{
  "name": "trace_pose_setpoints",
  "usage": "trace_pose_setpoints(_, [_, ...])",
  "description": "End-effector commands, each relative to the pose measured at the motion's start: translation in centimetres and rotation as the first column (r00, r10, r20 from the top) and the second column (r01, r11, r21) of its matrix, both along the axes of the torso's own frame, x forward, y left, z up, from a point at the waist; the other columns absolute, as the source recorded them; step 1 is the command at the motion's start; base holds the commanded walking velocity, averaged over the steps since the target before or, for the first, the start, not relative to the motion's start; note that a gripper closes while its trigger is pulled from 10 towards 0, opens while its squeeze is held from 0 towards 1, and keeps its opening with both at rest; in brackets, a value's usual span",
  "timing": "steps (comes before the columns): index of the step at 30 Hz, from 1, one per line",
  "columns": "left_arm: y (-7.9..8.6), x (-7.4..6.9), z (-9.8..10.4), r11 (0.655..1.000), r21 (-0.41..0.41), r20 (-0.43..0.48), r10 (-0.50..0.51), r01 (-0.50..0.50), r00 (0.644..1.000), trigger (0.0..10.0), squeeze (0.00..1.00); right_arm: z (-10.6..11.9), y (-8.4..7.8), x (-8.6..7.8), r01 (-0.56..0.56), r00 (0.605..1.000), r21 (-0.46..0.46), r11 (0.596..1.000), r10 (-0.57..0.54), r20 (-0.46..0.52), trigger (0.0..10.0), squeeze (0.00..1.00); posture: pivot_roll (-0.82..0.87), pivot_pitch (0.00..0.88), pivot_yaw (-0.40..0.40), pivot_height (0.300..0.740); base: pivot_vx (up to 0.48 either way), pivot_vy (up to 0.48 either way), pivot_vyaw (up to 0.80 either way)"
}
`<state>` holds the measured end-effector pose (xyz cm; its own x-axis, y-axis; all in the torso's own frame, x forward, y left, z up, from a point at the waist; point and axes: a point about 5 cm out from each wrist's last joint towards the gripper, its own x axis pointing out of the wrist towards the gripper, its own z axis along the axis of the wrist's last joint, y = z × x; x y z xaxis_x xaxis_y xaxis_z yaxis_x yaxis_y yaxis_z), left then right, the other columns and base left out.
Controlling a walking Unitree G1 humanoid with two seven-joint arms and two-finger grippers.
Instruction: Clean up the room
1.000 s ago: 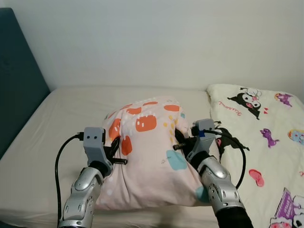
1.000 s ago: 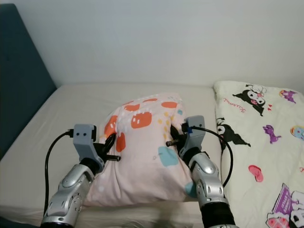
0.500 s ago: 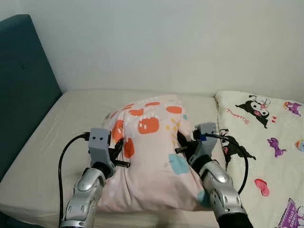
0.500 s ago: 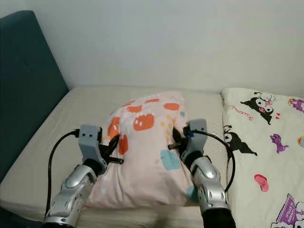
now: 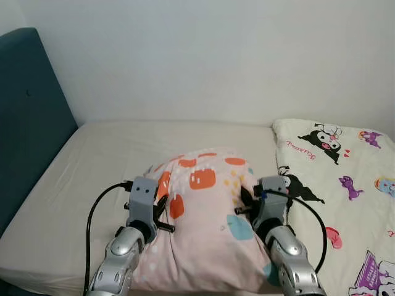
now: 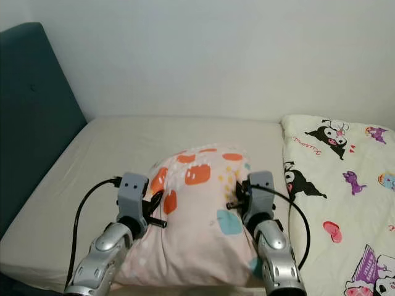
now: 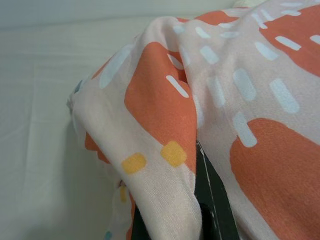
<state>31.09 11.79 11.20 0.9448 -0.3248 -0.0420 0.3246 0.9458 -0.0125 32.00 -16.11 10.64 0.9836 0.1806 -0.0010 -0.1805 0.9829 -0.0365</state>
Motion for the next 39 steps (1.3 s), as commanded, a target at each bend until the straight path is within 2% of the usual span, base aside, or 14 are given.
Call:
trace_pose_setpoints(1, [-0.4,-0.3,-0.1,1.000,0.018,0.008,-0.018,0.018,1.000,10.0,0.00,0.8,0.2,0.1,0.003,0.998,-0.009,1.000,-0.003,0.062,10.0,0.00,0.03,0.147,0.004,0.740,0.000,0.000,0.00])
trace_pose_setpoints(19, [-0.1,-0.2,0.1,1.000,0.012,0.019,0.005,-0.005,1.000,10.0,0.00,1.7,-0.5,0.6,0.031,0.995,0.006,0.999,-0.032,0.092,10.0,0.00,0.03,0.144,0.001,0.740,0.000,0.000,0.00])
trace_pose_setpoints(27, [0.2,0.0,0.5,1.000,-0.009,0.044,0.026,-0.026,0.999,10.0,0.00,2.5,-1.0,0.7,0.054,0.988,0.006,0.999,-0.054,0.146,10.0,0.00,0.03,0.134,0.000,0.740,0.000,0.000,0.00])
trace_pose_setpoints(34, [0.1,0.2,1.1,1.000,-0.021,0.069,0.018,-0.016,0.997,10.0,0.00,3.8,-2.2,0.8,0.132,0.965,0.013,0.991,-0.131,0.228,10.0,0.00,0.03,0.119,0.003,0.740,0.000,0.000,0.00])
trace_pose_setpoints(39, [0.0,0.3,1.2,1.000,-0.027,0.074,0.014,-0.012,0.997,10.0,0.00,3.8,-2.3,1.0,0.130,0.966,0.011,0.992,-0.129,0.224,10.0,0.00,0.02,0.108,0.006,0.740,0.000,0.000,0.00])
